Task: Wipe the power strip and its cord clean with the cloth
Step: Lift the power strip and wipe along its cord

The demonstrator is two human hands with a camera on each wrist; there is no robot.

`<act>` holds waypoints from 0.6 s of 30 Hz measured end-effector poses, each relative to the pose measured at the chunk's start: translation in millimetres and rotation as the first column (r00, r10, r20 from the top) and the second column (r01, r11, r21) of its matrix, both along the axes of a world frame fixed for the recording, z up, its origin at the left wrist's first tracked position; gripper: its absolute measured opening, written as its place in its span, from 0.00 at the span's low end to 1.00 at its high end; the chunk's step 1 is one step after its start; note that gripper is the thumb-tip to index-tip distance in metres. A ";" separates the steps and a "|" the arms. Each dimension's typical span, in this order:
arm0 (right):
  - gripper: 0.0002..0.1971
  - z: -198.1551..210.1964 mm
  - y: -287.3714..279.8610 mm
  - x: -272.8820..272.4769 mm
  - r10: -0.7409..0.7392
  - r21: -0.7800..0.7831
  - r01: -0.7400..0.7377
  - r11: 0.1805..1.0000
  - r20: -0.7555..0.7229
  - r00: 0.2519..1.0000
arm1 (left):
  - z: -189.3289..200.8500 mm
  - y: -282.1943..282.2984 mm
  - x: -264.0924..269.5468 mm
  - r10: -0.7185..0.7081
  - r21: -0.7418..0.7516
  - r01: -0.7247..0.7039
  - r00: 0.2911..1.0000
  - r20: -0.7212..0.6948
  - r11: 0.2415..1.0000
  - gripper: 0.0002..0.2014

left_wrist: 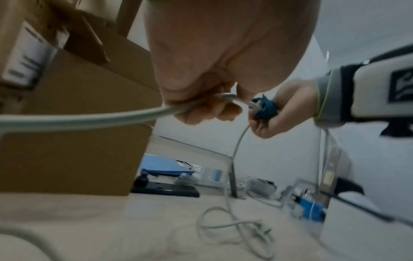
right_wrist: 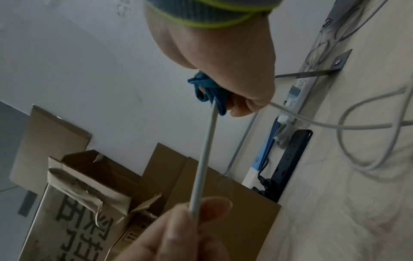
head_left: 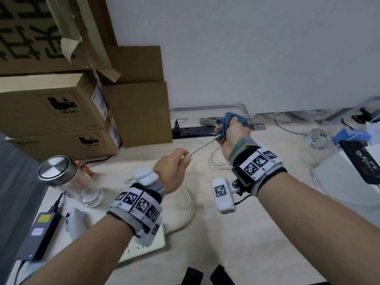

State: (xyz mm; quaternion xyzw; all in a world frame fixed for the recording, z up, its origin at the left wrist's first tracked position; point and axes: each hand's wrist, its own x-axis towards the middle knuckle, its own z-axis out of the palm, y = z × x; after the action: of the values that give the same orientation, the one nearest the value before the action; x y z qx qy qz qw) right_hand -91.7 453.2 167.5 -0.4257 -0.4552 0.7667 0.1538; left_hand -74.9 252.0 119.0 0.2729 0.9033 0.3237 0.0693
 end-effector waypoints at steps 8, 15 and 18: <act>0.19 -18.1 -63.5 18.8 0.285 0.122 -0.298 0.947 0.114 0.952 | 21.1 42.5 1.2 0.016 -0.061 -0.020 0.997 -0.069 0.998 0.12; 0.14 -5.3 -41.4 19.5 0.218 0.034 -0.221 0.975 0.088 0.972 | 2.8 19.3 4.3 -0.078 -0.044 0.072 0.987 -0.143 0.996 0.27; 0.17 1.7 -25.7 17.3 0.121 0.026 -0.123 0.992 0.072 0.990 | -2.2 2.5 8.0 -0.145 0.001 0.146 0.982 -0.123 0.989 0.26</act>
State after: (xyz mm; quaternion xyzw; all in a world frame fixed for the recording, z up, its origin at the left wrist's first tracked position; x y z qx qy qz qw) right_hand -74.5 427.4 169.2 -0.4214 -0.4973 0.7522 0.0971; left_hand -66.9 254.5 116.8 0.3579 0.8818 0.3049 0.0357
